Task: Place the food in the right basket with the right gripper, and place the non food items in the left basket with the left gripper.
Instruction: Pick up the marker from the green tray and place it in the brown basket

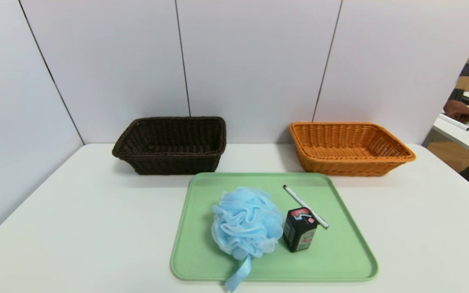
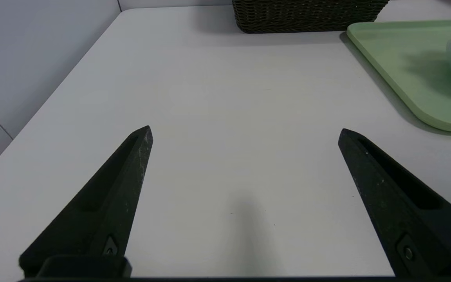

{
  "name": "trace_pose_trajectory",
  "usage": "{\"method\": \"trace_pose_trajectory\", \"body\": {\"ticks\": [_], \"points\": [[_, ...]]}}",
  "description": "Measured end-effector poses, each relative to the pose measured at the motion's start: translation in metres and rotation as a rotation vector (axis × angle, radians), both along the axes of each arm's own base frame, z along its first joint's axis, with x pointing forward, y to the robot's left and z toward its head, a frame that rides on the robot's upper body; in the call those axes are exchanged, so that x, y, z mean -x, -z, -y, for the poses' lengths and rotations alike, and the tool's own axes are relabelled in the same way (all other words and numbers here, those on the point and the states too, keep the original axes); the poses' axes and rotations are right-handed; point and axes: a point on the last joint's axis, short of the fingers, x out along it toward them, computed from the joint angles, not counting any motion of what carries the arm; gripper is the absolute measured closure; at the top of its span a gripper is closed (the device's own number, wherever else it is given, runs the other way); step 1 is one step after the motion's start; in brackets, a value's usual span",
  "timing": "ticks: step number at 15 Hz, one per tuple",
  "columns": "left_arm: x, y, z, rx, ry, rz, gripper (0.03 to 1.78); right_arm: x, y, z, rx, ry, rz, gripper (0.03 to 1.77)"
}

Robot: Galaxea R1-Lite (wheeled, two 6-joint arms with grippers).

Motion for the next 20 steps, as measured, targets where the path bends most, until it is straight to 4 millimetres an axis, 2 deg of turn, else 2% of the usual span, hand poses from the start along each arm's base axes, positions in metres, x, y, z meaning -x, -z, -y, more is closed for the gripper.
{"method": "trace_pose_trajectory", "body": {"ticks": [15,20], "points": [[0.001,0.001,0.000,-0.045,0.021,-0.030,0.12,0.000,0.000,0.000,0.014,-0.006,-0.019,0.10],[0.000,-0.015,0.001,-0.039,0.050,-0.095,0.12,-0.005,-0.005,-0.001,0.066,-0.034,-0.088,0.10]]}}
